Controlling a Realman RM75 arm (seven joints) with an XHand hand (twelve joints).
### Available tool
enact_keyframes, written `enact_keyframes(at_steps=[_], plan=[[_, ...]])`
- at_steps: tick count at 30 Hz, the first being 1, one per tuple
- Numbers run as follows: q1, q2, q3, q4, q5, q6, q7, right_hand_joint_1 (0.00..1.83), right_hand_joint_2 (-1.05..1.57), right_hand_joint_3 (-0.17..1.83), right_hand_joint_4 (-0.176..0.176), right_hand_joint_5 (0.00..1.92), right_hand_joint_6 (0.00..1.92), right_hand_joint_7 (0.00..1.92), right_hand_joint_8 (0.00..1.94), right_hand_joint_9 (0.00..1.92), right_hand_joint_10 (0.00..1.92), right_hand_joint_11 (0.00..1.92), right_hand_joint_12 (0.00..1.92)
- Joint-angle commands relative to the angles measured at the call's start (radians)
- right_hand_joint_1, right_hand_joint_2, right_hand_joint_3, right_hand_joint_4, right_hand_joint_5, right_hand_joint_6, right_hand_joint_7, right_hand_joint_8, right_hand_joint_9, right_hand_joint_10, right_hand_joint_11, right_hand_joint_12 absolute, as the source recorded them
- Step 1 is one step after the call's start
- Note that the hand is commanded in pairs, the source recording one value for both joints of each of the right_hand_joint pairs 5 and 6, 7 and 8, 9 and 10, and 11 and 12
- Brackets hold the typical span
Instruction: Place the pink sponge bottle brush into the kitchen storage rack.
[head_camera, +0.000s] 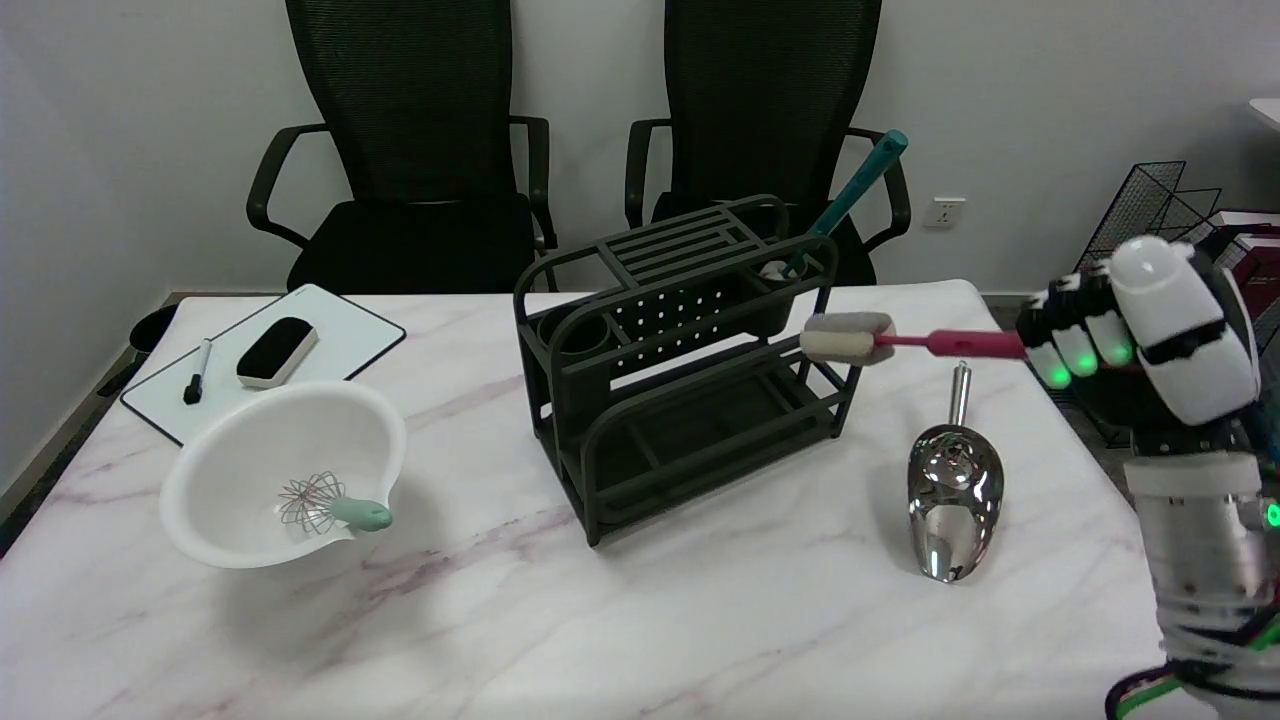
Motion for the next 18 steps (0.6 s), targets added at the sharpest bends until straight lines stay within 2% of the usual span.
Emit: enact_keyframes(at_steps=[1, 10, 13, 18], plan=[[0.162, 0.128, 0.379, 0.212, -0.056, -0.629, 0.167, 1.02, 1.57, 1.07, 0.000, 1.92, 1.92, 1.92, 1.92, 1.92, 1.92, 1.92, 1.92], [0.447, 0.167, 0.374, 0.215, -0.061, -0.955, 0.303, 1.03, 1.57, 0.93, 0.000, 1.92, 1.92, 1.92, 1.92, 1.92, 1.92, 1.92, 1.92], [0.496, 0.178, 0.374, 0.219, -0.063, -1.066, 0.353, 1.03, 1.57, 0.93, 0.000, 1.92, 1.92, 1.92, 1.92, 1.92, 1.92, 1.92, 1.92], [0.540, 0.186, 0.378, 0.219, -0.063, -1.130, 0.396, 1.03, 1.57, 0.93, 0.000, 1.92, 1.92, 1.92, 1.92, 1.92, 1.92, 1.92, 1.92]])
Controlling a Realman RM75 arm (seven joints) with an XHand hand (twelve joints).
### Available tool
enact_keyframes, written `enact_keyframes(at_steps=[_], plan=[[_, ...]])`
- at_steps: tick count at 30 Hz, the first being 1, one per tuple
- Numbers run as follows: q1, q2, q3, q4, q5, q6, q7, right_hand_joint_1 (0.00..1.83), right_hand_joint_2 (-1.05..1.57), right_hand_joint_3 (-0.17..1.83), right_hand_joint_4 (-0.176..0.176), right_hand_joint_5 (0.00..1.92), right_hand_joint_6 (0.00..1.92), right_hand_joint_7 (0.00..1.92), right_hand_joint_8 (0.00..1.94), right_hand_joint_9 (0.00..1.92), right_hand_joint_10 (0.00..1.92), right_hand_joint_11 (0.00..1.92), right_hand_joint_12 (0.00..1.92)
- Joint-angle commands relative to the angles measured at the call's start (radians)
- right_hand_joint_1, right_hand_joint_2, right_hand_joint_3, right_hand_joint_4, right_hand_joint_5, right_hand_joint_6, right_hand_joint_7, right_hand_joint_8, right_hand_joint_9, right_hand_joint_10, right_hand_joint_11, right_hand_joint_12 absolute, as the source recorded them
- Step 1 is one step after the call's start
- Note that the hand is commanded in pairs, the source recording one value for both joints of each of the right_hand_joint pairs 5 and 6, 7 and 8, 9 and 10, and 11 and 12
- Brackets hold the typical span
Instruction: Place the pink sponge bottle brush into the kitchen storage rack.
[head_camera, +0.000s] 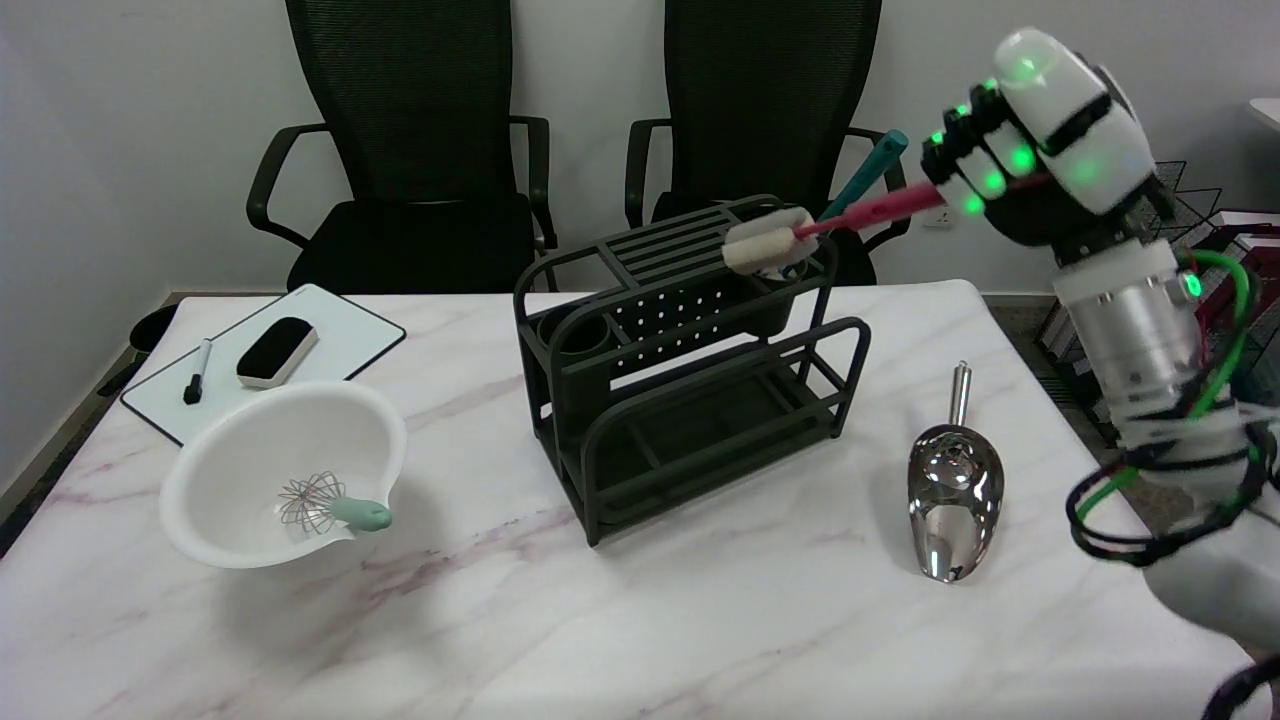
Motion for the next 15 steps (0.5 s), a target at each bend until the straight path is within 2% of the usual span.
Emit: enact_keyframes(at_steps=[1, 7, 11, 15], plan=[[0.335, 0.087, 0.100, 0.056, -0.023, -0.530, 0.245, 1.03, 1.57, 0.93, 0.000, 1.92, 1.92, 1.92, 1.92, 1.92, 1.92, 1.92, 1.92], [0.462, 0.105, 0.019, 0.054, -0.014, -0.586, 0.248, 1.03, 1.57, 0.89, 0.000, 1.92, 1.92, 1.92, 1.92, 1.92, 1.92, 1.92, 1.92], [0.610, 0.116, -0.123, 0.052, -0.013, -0.624, 0.276, 1.03, 1.57, 0.85, 0.000, 1.92, 1.92, 1.92, 1.92, 1.92, 1.92, 1.92, 1.92], [0.778, 0.100, -0.279, 0.045, -0.013, -0.732, 0.286, 1.04, 1.57, 0.81, 0.000, 1.92, 1.92, 1.92, 1.92, 1.92, 1.92, 1.92, 1.92]])
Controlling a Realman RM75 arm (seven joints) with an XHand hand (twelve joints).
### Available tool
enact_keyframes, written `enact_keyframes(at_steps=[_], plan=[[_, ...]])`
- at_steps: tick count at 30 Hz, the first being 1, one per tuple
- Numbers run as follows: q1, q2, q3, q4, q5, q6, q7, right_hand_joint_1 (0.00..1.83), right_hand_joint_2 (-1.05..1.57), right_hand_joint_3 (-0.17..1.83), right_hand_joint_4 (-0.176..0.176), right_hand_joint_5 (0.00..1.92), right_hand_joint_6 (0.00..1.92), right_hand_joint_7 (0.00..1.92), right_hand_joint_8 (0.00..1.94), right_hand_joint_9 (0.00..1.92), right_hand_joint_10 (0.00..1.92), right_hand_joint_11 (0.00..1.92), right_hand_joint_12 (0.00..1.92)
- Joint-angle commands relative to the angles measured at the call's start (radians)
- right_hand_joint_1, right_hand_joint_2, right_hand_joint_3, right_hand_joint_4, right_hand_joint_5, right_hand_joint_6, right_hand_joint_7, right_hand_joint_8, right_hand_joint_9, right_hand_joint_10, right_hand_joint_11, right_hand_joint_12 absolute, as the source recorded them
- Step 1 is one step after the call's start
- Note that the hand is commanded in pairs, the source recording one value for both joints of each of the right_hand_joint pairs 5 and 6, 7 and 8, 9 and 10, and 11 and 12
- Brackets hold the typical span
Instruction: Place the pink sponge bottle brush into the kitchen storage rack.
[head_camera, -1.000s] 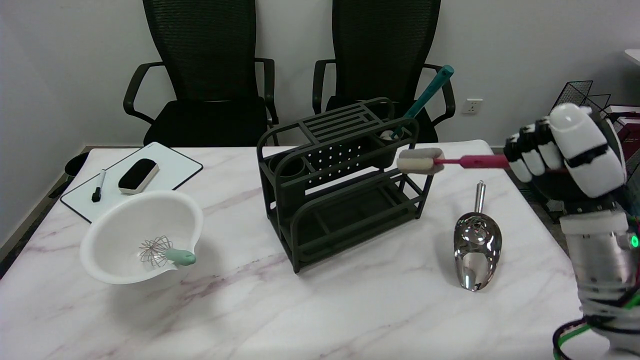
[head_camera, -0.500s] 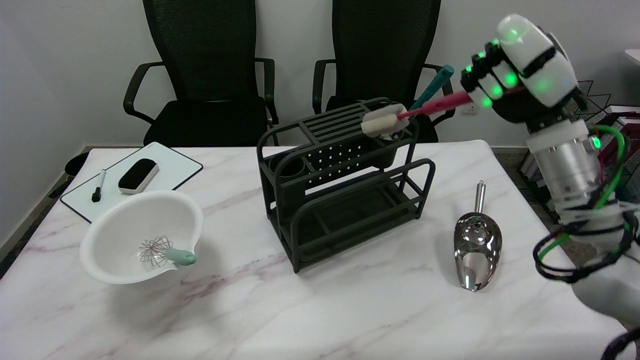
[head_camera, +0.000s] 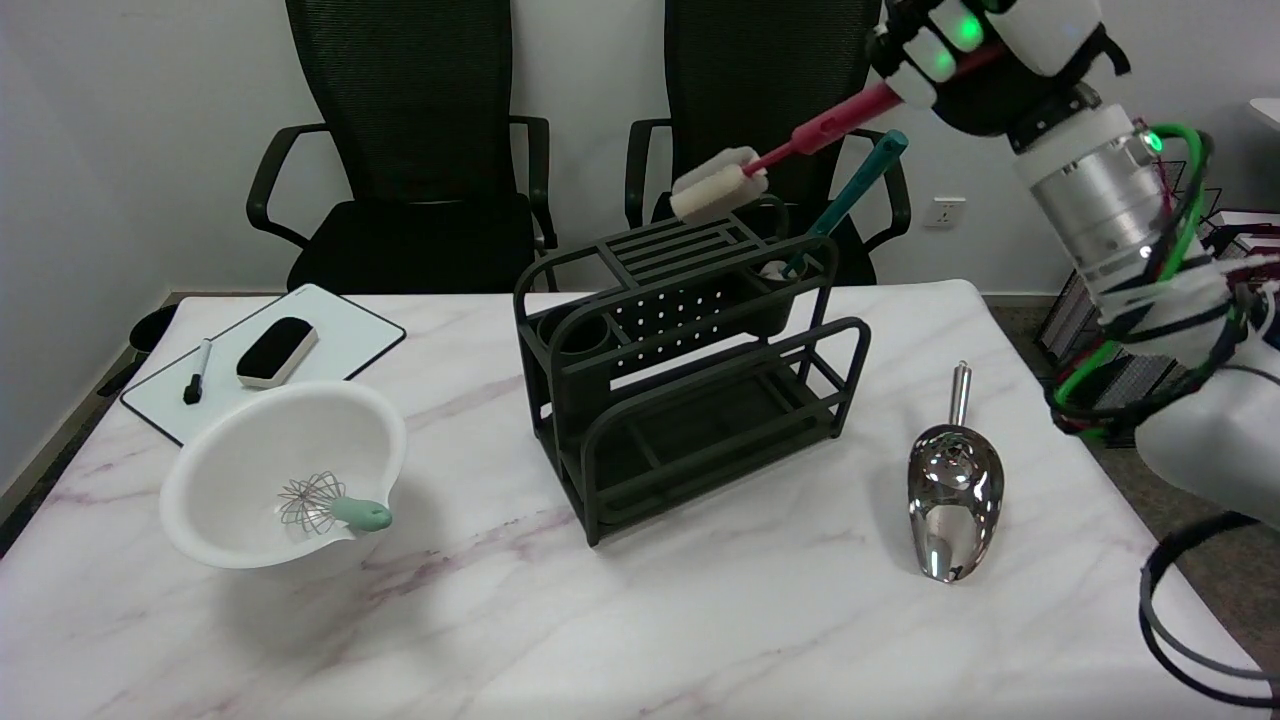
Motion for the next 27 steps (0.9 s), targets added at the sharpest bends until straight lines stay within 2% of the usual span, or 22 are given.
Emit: enact_keyframes(at_steps=[1, 9, 13, 17, 22, 27], plan=[[0.517, 0.031, -0.334, 0.006, 0.001, -0.361, 0.117, 1.04, 1.57, 0.79, 0.000, 1.92, 1.92, 1.92, 1.92, 1.92, 1.92, 1.92, 1.92], [0.637, -0.011, -0.497, 0.010, -0.012, -0.422, 0.106, 1.04, 1.57, 0.75, 0.000, 1.92, 1.92, 1.92, 1.92, 1.92, 1.92, 1.92, 1.92], [0.669, -0.049, -0.529, 0.003, -0.012, -0.460, 0.106, 1.04, 1.57, 0.73, 0.000, 1.92, 1.92, 1.92, 1.92, 1.92, 1.92, 1.92, 1.92], [0.687, -0.094, -0.535, -0.025, -0.033, -0.488, 0.062, 1.05, 1.57, 0.66, 0.000, 1.92, 1.92, 1.92, 1.92, 1.92, 1.92, 1.92, 1.92], [0.732, -0.118, -0.593, -0.072, -0.034, -0.483, -0.020, 1.06, 1.57, 0.46, 0.000, 1.92, 1.92, 1.92, 1.92, 1.92, 1.92, 1.92, 1.92], [0.777, -0.165, -0.654, -0.129, -0.034, -0.482, -0.110, 1.06, 1.57, 0.40, 0.000, 1.92, 1.92, 1.92, 1.92, 1.92, 1.92, 1.92, 1.92]])
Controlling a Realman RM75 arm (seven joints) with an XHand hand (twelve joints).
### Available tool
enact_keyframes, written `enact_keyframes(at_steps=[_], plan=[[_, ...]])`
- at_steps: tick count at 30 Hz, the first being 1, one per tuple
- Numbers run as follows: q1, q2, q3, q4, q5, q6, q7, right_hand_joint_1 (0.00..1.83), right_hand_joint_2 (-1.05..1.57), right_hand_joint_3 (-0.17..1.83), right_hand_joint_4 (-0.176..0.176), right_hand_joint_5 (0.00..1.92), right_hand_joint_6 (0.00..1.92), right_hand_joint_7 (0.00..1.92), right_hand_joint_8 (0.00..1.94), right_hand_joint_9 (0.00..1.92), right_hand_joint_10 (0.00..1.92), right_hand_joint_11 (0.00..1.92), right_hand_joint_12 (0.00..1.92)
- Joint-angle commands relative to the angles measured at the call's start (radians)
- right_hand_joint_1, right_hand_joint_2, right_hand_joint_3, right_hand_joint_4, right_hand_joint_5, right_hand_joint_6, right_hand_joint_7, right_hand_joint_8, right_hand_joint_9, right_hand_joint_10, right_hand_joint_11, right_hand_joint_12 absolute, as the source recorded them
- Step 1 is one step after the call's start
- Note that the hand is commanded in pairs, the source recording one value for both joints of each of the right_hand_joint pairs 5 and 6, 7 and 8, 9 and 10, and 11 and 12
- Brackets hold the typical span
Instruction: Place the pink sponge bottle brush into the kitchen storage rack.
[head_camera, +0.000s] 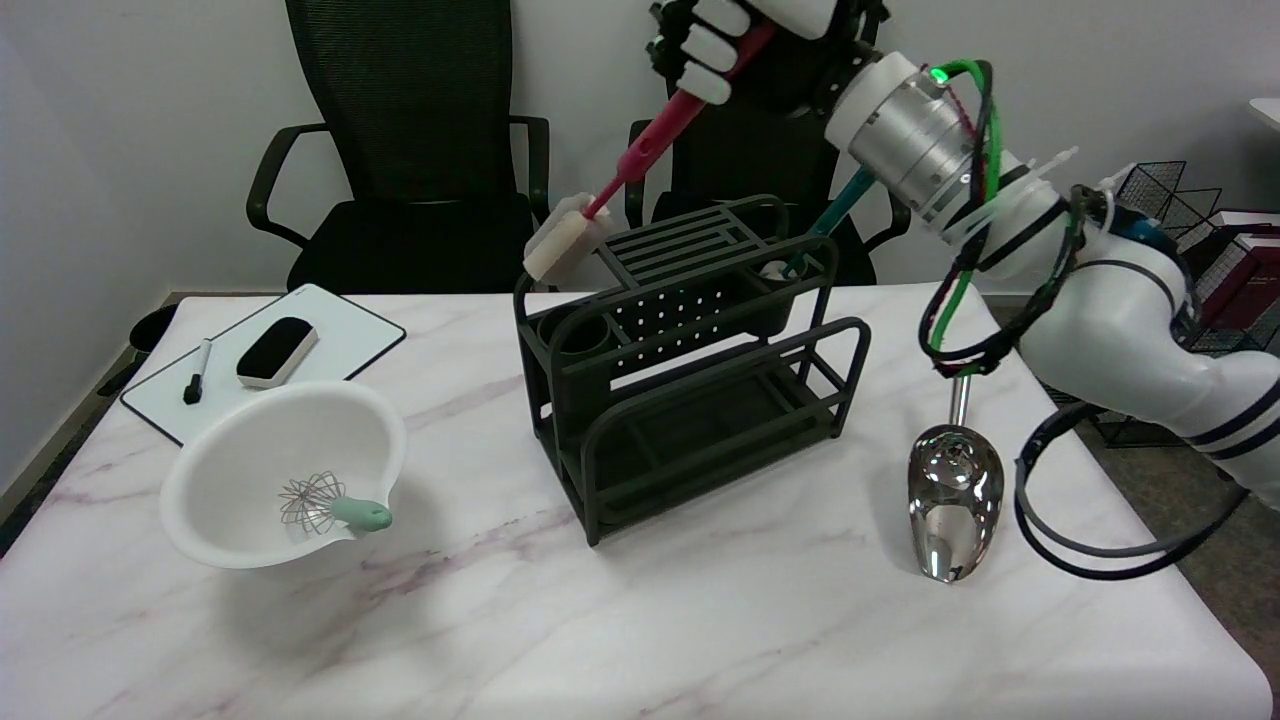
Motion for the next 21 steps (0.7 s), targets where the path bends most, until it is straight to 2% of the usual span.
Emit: enact_keyframes(at_steps=[1, 21], plan=[[0.205, -0.127, -0.219, -0.124, -0.016, -0.089, -0.183, 1.06, 1.57, 0.39, 0.000, 1.92, 1.92, 1.92, 1.92, 1.92, 1.92, 1.92, 1.92], [0.141, -0.161, -0.229, -0.220, -0.016, -0.043, -0.215, 1.05, 1.57, 0.32, 0.000, 1.92, 1.92, 1.92, 1.92, 1.92, 1.92, 1.92, 1.92]])
